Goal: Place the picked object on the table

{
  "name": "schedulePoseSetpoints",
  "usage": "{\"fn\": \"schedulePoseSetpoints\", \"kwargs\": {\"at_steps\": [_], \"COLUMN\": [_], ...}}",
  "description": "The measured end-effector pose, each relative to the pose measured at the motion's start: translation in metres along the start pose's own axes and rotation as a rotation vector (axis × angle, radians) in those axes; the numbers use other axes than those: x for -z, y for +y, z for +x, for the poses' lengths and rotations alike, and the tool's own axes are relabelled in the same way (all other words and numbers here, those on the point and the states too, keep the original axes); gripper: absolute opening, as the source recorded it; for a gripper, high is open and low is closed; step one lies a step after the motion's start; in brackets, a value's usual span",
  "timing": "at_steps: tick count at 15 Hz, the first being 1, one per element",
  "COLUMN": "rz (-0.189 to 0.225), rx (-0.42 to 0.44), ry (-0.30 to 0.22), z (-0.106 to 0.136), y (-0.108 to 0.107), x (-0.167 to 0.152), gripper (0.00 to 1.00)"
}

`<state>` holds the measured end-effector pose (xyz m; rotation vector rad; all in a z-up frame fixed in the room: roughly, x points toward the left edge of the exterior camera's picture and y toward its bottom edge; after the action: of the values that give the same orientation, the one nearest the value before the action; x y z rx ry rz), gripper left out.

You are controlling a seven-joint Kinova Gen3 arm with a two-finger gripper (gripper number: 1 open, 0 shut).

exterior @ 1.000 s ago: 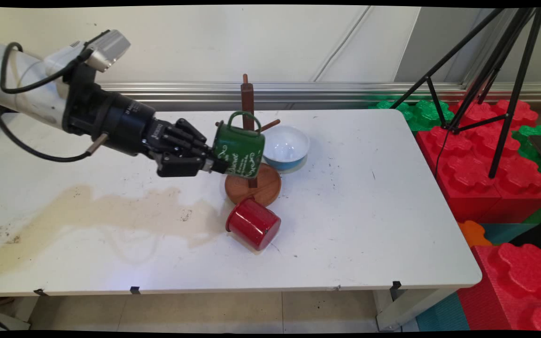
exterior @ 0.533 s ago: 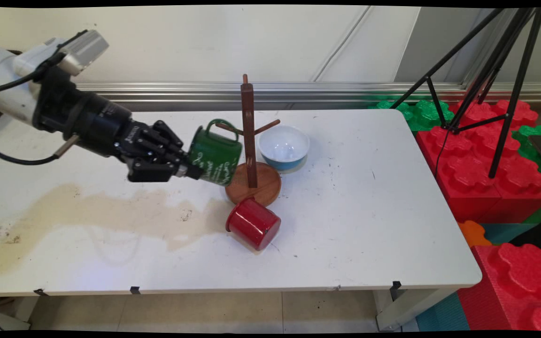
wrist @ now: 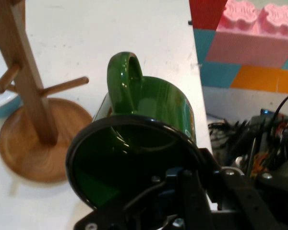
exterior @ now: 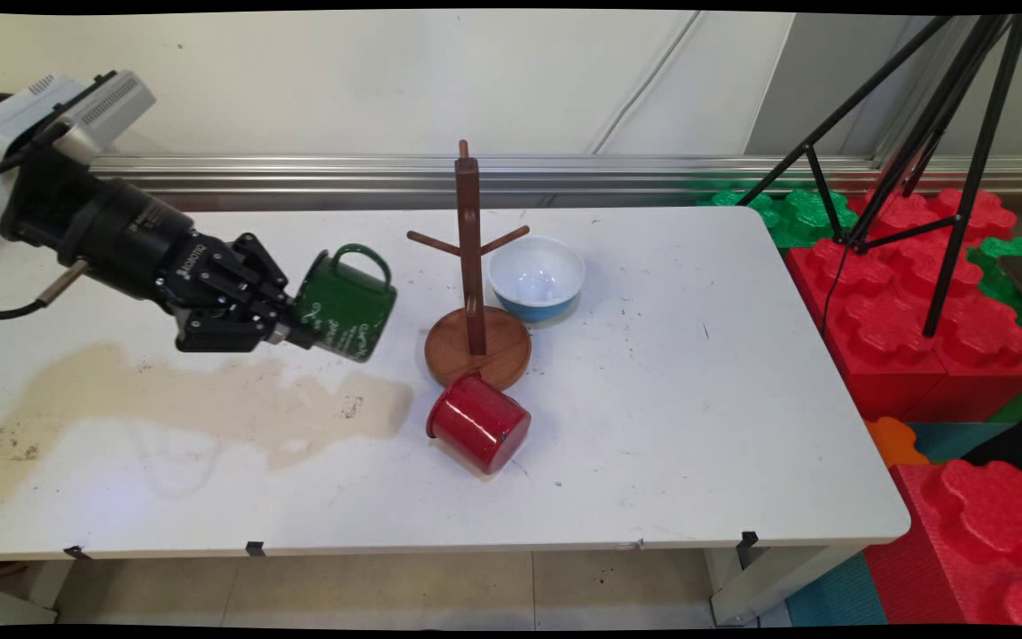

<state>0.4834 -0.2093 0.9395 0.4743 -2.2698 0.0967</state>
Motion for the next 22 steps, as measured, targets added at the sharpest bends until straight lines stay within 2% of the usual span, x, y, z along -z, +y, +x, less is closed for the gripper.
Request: {"fn": "schedulePoseSetpoints", "kwargs": {"at_steps": [9, 13, 22], "rz": [0.090, 0.141, 0.204], "rx": [-0.099, -0.169, -0.235], "ry": [-0.157, -0.235, -0.366], "z": [-0.030, -0.044, -0.075], "y": [-0.023, -0.040, -0.071], "x": [0.019, 0.018, 0.002], "gripper": [0.00, 0.00, 0.00]}}
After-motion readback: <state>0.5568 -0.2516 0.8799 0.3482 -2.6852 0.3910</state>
